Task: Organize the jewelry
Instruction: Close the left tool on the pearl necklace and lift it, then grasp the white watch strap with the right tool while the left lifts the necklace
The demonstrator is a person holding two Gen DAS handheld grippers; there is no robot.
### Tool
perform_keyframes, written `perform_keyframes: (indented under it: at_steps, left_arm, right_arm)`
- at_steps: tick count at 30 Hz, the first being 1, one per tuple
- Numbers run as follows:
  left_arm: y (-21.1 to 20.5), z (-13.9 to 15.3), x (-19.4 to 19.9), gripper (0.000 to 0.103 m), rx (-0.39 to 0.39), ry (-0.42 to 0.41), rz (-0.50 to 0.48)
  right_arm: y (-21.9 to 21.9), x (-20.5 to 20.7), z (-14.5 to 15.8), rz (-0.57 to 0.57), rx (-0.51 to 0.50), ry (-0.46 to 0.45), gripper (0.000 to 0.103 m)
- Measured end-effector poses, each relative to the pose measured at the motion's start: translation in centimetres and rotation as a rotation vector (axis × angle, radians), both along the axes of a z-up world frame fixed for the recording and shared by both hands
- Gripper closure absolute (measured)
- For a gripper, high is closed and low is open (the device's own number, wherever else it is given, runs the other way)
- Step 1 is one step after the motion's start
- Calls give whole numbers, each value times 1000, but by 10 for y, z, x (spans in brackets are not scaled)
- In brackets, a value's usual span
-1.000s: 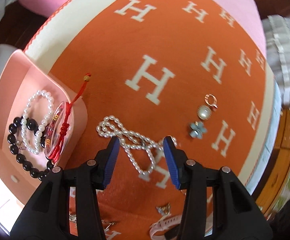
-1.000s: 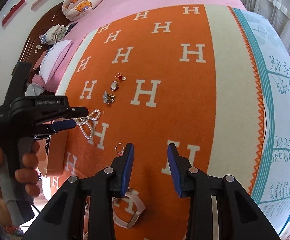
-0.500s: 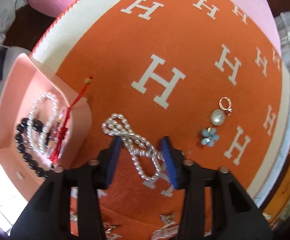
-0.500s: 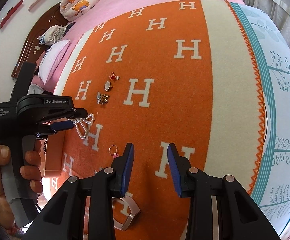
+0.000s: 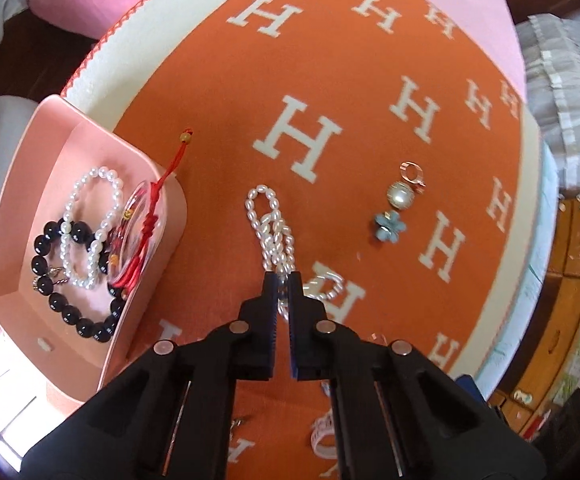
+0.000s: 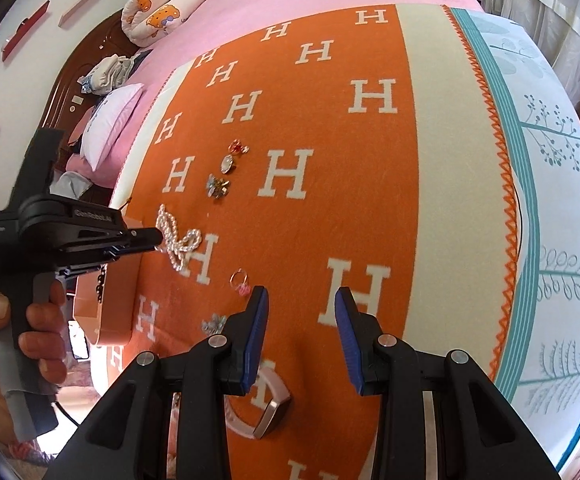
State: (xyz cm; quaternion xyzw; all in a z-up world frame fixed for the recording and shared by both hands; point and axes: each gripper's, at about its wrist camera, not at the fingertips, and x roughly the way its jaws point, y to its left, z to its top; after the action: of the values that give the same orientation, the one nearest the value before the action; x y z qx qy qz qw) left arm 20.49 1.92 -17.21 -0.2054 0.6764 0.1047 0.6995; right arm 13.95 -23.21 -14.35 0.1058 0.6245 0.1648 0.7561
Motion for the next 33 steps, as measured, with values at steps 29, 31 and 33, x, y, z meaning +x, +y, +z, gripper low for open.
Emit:
perform_keyframes:
  at_steps: [29,31,33]
  left_arm:
    - [29,179,-80,101,-69,-358,-341]
    - [30,193,-86,101,-64,-389,-367]
    - [31,208,-93,101,-58,-423,-390]
  right_arm:
    - [78,-77,2,51,-27,68,71]
    - [82,-75,-6,43,-43,82,72]
    - [87,-75,-13,34,-76,98,75]
